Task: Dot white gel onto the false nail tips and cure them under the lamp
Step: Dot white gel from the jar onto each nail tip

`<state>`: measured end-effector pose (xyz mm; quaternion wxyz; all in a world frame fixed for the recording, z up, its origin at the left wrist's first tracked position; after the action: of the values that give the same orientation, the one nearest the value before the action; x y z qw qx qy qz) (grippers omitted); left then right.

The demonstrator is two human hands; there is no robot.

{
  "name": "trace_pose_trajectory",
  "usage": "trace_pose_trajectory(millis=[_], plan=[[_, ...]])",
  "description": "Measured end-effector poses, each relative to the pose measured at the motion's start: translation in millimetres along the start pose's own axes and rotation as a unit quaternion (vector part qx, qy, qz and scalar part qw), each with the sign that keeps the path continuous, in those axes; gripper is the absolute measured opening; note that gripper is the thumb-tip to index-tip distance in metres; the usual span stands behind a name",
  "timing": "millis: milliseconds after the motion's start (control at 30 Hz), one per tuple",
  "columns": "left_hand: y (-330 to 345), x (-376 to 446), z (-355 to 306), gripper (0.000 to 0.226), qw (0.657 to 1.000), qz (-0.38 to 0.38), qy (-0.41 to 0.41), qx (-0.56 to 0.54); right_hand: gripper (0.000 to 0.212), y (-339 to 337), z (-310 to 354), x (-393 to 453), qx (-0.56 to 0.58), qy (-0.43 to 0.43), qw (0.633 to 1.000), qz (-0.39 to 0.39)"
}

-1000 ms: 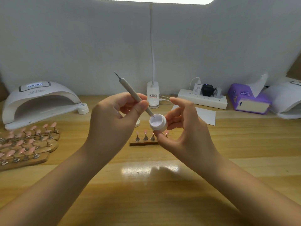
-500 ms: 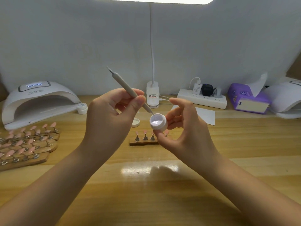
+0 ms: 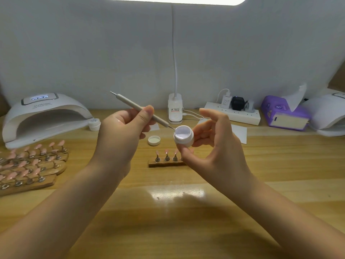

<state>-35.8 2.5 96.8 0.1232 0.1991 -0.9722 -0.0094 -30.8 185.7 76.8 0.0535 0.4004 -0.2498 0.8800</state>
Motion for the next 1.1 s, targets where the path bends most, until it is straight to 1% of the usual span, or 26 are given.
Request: trace_pose_trajectory(millis=[67, 133, 200, 333, 467, 633, 767, 867, 967, 1100], plan=[[-1.5, 1.9, 2.0, 0.024, 1.0, 0.001, -0.022, -0.019, 0.076, -1.2, -0.5, 1.0, 0.0, 0.004, 1.0, -0.002], [-2.5, 2.4, 2.8, 0.031, 0.999, 0.004, -0.027, -0.031, 0.076, -1.6, -0.9, 1.6, -0.003, 0.006, 1.0, -0.001], [-2.5, 2.7, 4.2, 0.033, 0.999, 0.009, -0.033, -0.04, 0.076, -1.2, -0.8, 1.0, -0.005, 0.005, 1.0, 0.001], [0.7, 3.1, 8.4, 0.032, 0.997, 0.022, -0.057, -0.052, 0.075, -0.3, -0.2, -0.4, -0.004, -0.002, 1.0, 0.005], [0.7, 5.3, 11.3, 0.03, 0.995, 0.016, -0.083, -0.061, 0.072, -2.1, -2.7, 2.4, 0.001, 0.011, 1.0, -0.004], [2.6, 4.3, 11.4, 0.031, 0.991, 0.022, -0.093, -0.093, 0.073, -1.5, -2.5, 2.0, -0.002, 0.005, 1.0, -0.001], [5.3, 3.0, 14.0, 0.024, 0.988, 0.031, -0.112, -0.098, 0.071, -0.6, -1.4, 1.3, -0.004, -0.007, 1.0, 0.003], [5.1, 5.1, 16.1, 0.017, 0.986, 0.021, -0.128, -0.102, 0.07, -1.5, -2.8, 2.0, -0.014, -0.009, 1.0, 0.001], [4.7, 5.9, 16.6, 0.018, 0.985, 0.018, -0.128, -0.111, 0.069, -1.7, -2.6, 1.6, -0.019, -0.014, 1.0, 0.002], [5.9, 4.1, 18.0, 0.023, 0.984, 0.035, -0.127, -0.116, 0.068, -1.2, -1.7, 0.7, -0.028, -0.03, 0.999, 0.003]])
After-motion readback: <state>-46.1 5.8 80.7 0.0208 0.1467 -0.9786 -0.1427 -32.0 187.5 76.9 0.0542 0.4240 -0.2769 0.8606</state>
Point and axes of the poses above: each hand's wrist, its own x-axis towards the middle knuckle, its own y-axis out of the palm, z = x × y, the point moved 2 cm from there along x, towards the middle knuckle, and after that the axes turned 4 degrees about -z, right-handed, at the moved point
